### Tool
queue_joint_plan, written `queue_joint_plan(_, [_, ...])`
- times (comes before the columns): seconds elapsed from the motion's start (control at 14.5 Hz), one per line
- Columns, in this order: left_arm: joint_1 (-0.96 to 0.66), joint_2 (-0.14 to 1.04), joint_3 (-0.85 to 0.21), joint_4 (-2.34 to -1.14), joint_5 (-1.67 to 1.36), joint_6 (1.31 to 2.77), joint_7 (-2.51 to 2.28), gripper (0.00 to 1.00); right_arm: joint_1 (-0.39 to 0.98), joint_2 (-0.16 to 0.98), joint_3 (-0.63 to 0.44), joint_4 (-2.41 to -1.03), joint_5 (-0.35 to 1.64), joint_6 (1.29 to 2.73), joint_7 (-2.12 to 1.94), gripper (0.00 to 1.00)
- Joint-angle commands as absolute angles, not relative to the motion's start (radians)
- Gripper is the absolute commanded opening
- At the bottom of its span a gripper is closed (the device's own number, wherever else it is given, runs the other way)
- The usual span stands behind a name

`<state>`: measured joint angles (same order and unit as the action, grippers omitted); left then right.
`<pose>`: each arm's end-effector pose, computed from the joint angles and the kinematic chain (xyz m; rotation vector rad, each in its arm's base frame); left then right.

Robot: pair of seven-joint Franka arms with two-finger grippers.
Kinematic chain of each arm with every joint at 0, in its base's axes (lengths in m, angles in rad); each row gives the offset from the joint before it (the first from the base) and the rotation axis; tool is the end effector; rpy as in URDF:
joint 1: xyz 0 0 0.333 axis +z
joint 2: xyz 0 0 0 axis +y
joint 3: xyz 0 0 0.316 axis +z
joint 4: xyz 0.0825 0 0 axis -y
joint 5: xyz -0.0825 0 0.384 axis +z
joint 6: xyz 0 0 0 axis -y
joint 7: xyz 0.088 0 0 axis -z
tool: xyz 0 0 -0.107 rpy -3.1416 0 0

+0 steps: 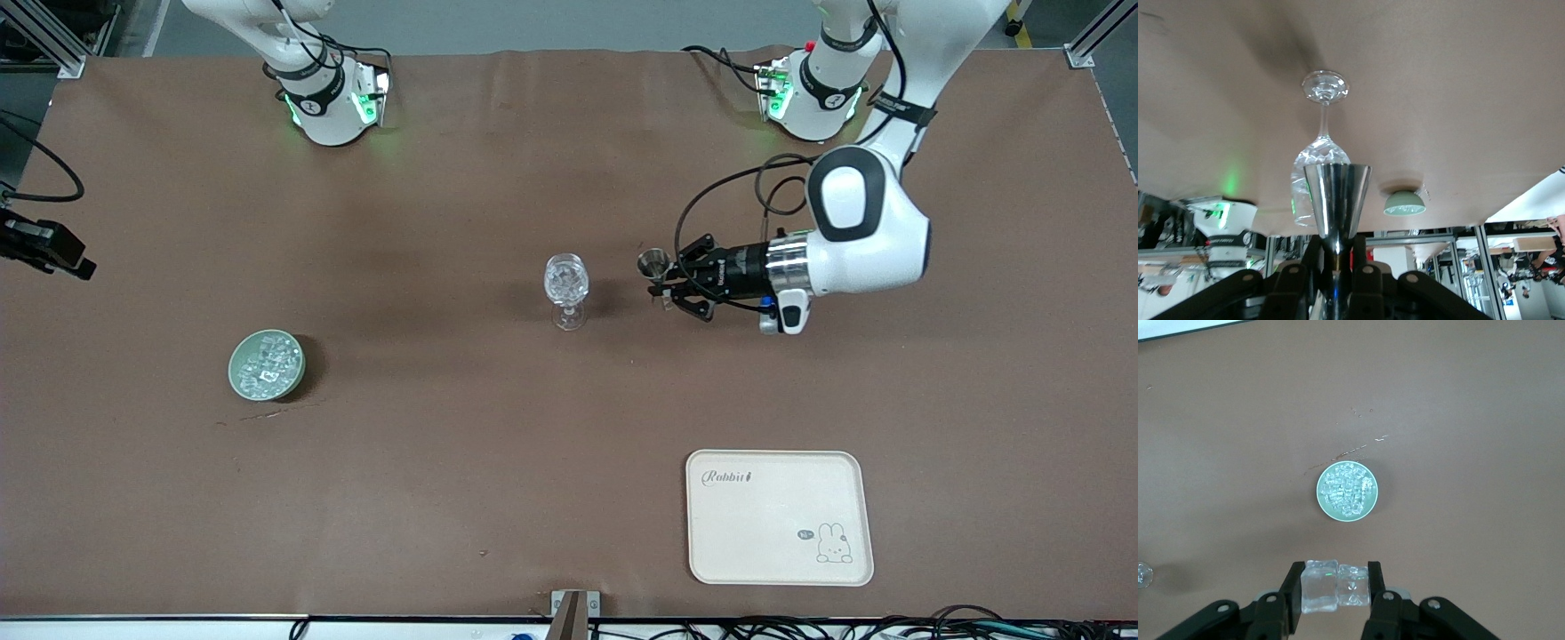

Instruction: Pour wine and add ice with both arms

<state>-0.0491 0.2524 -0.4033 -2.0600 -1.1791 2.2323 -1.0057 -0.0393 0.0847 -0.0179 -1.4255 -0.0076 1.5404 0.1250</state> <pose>0.5213 -0.2770 0.3342 1.7805 1.4813 -0.8974 0.5775 -0.0334 0.6422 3.1201 -0.2854 0.0478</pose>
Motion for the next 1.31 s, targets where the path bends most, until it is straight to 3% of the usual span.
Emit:
queue_joint_plan(0.0, [-0.043, 0.259, -0.475, -2.063, -1.158, 2.327, -1.052, 0.00, -0.041, 0.066, -0.015, -1.447, 0.009, 1.543, 0.114, 0.01])
queue_joint_plan(0.62, [-0.069, 0.343, -0.617, -2.046, -1.030, 2.601, -1.179, 0.00, -0.040, 0.066, -0.015, -1.448, 0.014, 1.543, 0.114, 0.02])
queue_joint_plan(1.24, [-0.081, 0.388, -0.646, -1.988, -0.505, 2.606, -1.558, 0.00, -0.035, 0.067, -0.015, -1.448, 0.015, 1.546, 0.114, 0.02])
